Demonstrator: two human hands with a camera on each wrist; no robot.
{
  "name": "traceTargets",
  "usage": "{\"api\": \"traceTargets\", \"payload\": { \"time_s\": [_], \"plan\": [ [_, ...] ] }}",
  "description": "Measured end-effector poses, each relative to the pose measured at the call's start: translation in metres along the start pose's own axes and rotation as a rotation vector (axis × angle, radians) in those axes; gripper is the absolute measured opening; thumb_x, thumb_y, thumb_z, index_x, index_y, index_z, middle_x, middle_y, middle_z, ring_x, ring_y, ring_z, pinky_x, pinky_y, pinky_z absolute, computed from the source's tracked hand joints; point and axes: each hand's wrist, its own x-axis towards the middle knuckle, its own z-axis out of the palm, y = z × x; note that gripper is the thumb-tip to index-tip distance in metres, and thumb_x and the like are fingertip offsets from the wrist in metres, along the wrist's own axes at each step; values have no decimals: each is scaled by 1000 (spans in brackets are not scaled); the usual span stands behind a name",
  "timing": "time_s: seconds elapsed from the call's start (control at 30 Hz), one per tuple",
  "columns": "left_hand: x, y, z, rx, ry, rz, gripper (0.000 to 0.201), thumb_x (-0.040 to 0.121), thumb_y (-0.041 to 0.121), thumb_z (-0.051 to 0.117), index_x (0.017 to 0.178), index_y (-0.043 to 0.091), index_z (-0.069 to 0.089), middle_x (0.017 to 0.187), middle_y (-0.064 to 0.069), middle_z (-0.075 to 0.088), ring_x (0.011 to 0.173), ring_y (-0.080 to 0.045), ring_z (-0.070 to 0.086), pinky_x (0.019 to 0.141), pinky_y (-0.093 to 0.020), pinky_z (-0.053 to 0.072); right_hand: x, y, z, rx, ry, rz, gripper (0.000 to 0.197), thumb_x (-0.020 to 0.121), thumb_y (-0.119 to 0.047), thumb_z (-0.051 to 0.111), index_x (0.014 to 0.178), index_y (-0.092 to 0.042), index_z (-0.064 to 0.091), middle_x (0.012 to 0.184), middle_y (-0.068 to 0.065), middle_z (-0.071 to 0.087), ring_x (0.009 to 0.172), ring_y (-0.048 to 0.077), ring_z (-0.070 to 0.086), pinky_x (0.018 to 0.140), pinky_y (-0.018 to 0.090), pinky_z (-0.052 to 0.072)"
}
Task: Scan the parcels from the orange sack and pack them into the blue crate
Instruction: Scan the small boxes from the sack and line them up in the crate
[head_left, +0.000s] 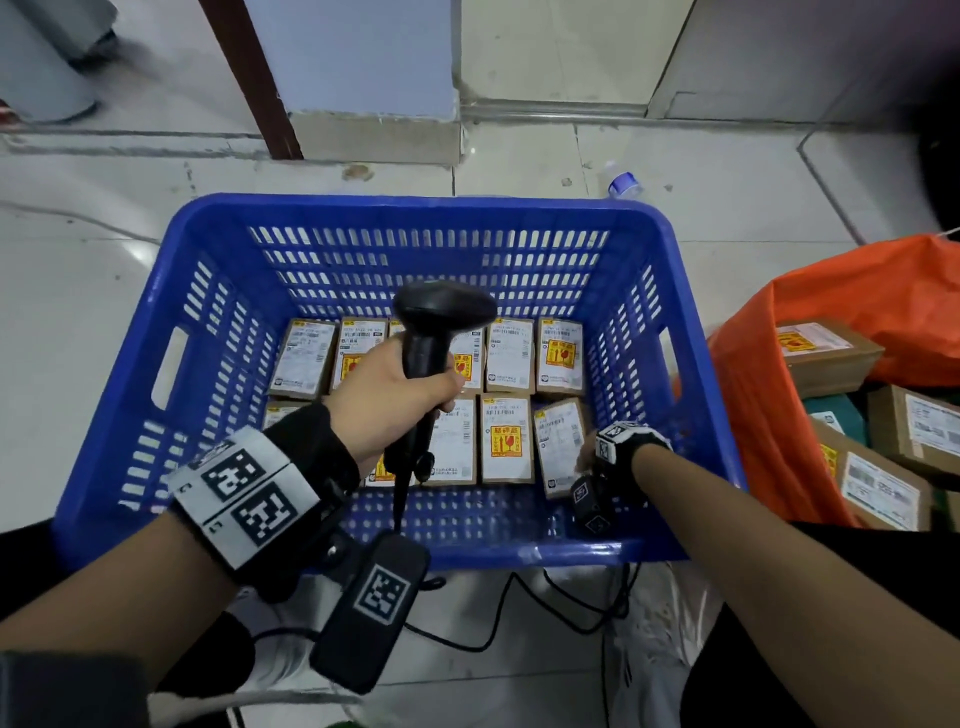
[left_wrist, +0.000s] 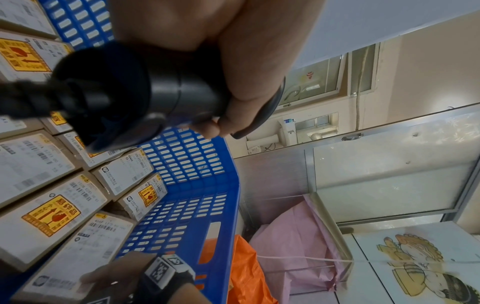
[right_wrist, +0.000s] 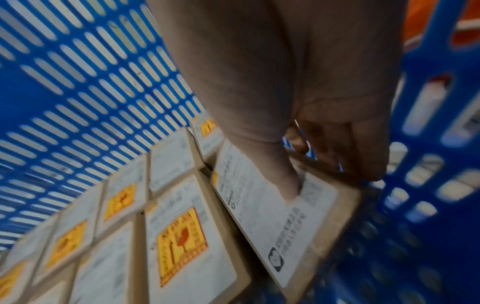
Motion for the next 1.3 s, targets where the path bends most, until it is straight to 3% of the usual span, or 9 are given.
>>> {"api": "traceTargets", "payload": {
  "time_s": [0.13, 0.23, 0.47, 0.57, 0.63, 0.73, 0.9, 1.13, 1.3],
  "plan": [
    [3, -5, 1, -12, 6, -31, 7, 88, 9, 64, 89, 10, 57, 72, 0, 56, 63, -8, 55, 71, -26, 46, 42, 2, 18, 102, 42, 63, 48, 92, -20, 59, 136, -10, 45, 146, 11, 44, 131, 33, 46, 108, 43, 39],
    [5, -7, 1, -16, 0, -50, 8, 88, 7, 63, 88, 11, 55, 73, -2, 55, 65, -12, 54, 73, -30, 46, 82, 9, 27, 262, 89, 58, 26, 94, -16, 50, 118, -5, 46, 135, 20, 51, 122, 36, 51, 103, 49, 43],
    [5, -9, 1, -32, -1, -67, 8, 89, 5, 62, 92, 9, 56, 76, -6, 55, 64, -10, 56, 70, -27, 47, 70, -2, 18, 498, 132, 76, 52, 91, -23, 57, 137, -1, 44, 138, 18, 51, 124, 36, 52, 101, 41, 45],
    [6, -9, 1, -36, 12, -64, 9, 88, 4, 62, 94, 7, 56, 75, -6, 55, 61, -7, 56, 66, -24, 47, 62, -12, 0, 556, 312, 40, 60, 88, -20, 62, 140, -3, 38, 137, 13, 48, 124, 35, 51, 101, 38, 46],
    [6, -9, 0, -39, 12, -67, 9, 88, 5, 62, 95, 6, 56, 76, -6, 55, 62, -9, 56, 66, -24, 47, 70, -11, -13, 655, 437, -48, 55, 86, -16, 63, 137, -10, 44, 132, 9, 52, 117, 31, 55, 93, 34, 48],
    [5, -10, -1, -43, 9, -71, 10, 88, 6, 63, 96, 7, 56, 76, -4, 55, 64, -9, 56, 66, -23, 48, 78, -8, -25, 734, 403, -133, 51, 80, -17, 68, 129, -17, 55, 122, 4, 62, 103, 24, 64, 79, 30, 54],
    [6, -11, -3, -35, 25, -81, 9, 89, 8, 64, 95, 8, 57, 74, -3, 55, 65, -9, 56, 69, -27, 47, 59, -18, -31, 728, 318, -160, 44, 89, -9, 66, 131, -3, 52, 118, 12, 59, 108, 30, 58, 92, 38, 48],
    [8, -2, 3, -45, 0, -66, 8, 87, 7, 64, 92, 10, 58, 79, -6, 57, 70, -15, 56, 76, -33, 48, 50, -27, -47, 460, 360, -130, 60, 90, -31, 63, 139, -8, 36, 131, 13, 55, 114, 33, 58, 94, 39, 50],
    [2, 9, 10, -46, -21, -34, 8, 88, 4, 62, 92, 10, 57, 74, -5, 57, 66, -14, 55, 75, -31, 47, -1, -31, -78, 376, 384, -218, 64, 90, -23, 58, 146, -8, 31, 140, 14, 50, 121, 32, 54, 95, 35, 49]
  ]
}}
